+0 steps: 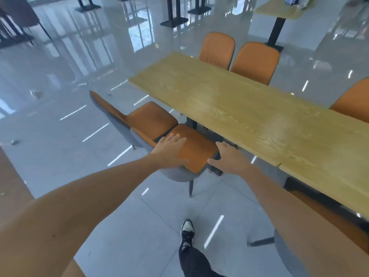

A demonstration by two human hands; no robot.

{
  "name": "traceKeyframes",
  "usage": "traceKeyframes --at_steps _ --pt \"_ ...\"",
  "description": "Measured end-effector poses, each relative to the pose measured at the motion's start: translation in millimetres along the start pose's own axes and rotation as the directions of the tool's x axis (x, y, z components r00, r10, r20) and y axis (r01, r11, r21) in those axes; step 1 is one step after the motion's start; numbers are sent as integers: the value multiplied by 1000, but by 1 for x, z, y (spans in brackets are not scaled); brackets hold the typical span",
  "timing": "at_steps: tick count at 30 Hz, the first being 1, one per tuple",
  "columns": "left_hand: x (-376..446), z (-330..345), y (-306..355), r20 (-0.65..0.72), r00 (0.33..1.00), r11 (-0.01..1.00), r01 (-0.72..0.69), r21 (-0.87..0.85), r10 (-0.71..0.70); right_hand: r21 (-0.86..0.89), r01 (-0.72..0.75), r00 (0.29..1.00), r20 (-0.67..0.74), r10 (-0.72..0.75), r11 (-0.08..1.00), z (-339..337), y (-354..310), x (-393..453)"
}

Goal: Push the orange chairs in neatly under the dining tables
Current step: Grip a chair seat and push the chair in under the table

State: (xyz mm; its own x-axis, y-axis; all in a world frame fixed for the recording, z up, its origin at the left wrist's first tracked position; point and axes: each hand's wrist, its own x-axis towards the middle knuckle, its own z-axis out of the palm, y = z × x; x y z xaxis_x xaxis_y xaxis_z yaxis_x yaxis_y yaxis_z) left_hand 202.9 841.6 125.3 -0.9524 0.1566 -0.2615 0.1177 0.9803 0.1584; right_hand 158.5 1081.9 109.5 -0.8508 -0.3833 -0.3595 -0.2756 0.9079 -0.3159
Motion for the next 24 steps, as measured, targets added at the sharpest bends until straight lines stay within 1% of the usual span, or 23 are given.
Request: traceKeyframes --at_steps 1,4,8,11,16,18,21,22,24 --pt "11 -2 -22 -4 1000 1000 11 -4 -11 -9 5 1000 -7 -5 1000 1 -13 22" --pt "43 -13 -85 -72 996 998 46 -42 -49 -2 14 1000 -23 -14 1000 3 -52 89" --pt "84 -28 -165 -35 999 997 36 -72 -38 55 -3 1000 26 1 998 6 -98 164" --pt "109 -41 -225 -10 998 993 55 -102 -56 76 -28 998 50 24 997 5 -131 208" --pt "143 -43 -312 108 994 998 14 -64 -8 162 -114 992 77 103 980 27 -183 251" --pt "158 -43 -348 171 985 999 -17 -36 23 198 -152 988 56 144 968 41 -205 263" --pt "179 -38 -403 259 961 993 -112 23 102 230 -224 973 -6 232 947 70 -242 268" --pt "186 -38 -421 310 943 989 -144 39 125 249 -262 964 16 266 932 77 -256 266" --pt "195 -31 -461 421 893 967 -228 113 161 322 -327 944 142 297 888 94 -283 257"
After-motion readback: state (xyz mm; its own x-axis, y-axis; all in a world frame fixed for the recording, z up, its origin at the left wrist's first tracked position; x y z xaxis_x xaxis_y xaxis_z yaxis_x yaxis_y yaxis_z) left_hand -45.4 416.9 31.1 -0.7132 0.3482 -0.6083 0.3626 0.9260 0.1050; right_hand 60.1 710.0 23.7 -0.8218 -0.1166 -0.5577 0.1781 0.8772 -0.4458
